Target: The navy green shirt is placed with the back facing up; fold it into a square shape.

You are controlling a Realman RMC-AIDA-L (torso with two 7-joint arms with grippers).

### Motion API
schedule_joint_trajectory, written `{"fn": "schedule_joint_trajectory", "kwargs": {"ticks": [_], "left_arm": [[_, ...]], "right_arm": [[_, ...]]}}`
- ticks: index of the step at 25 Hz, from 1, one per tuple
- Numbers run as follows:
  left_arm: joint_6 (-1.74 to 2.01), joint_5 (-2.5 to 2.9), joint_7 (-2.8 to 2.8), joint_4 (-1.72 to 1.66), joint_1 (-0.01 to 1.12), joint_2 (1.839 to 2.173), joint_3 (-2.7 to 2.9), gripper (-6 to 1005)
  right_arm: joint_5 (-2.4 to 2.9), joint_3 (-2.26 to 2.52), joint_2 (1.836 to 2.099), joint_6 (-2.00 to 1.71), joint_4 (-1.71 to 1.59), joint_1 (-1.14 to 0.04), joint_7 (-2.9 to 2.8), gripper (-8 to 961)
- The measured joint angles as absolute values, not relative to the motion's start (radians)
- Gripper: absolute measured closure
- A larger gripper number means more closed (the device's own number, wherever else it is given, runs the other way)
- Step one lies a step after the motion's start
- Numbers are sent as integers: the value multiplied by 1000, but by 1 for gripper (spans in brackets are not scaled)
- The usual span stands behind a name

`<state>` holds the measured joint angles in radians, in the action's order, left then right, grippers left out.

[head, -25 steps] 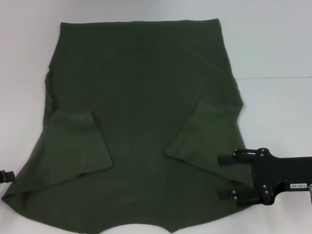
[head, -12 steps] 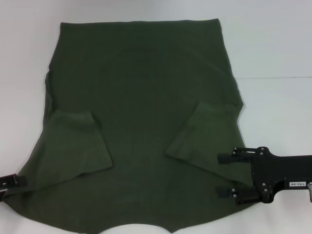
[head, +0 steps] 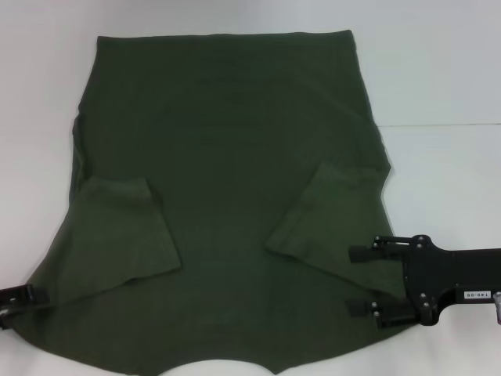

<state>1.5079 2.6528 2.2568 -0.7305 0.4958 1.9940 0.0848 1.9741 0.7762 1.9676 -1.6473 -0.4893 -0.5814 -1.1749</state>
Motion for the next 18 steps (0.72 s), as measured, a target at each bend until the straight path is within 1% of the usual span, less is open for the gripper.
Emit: {"fn": "schedule_joint_trajectory", "kwargs": {"ticks": [9,12,17,18], "left_arm": [[1501,2652,2258,-724,499,1992,92,112],[1500,2652,2258,-722,502,1992,92,300],[1499,2657,2261,-722,504,1992,92,394],[1499,2657,2261,-722,504,1992,92,394]], "right_arm": [[1974,776,1969,-1646,-488,-581,-1175,89],[1974,774,1970,-1646,-488,-581,-1175,89],[1974,771,1971,-1646,-488,-579,-1176,89],[1974,771,1971,-1646,-488,-579,-1176,89]]}}
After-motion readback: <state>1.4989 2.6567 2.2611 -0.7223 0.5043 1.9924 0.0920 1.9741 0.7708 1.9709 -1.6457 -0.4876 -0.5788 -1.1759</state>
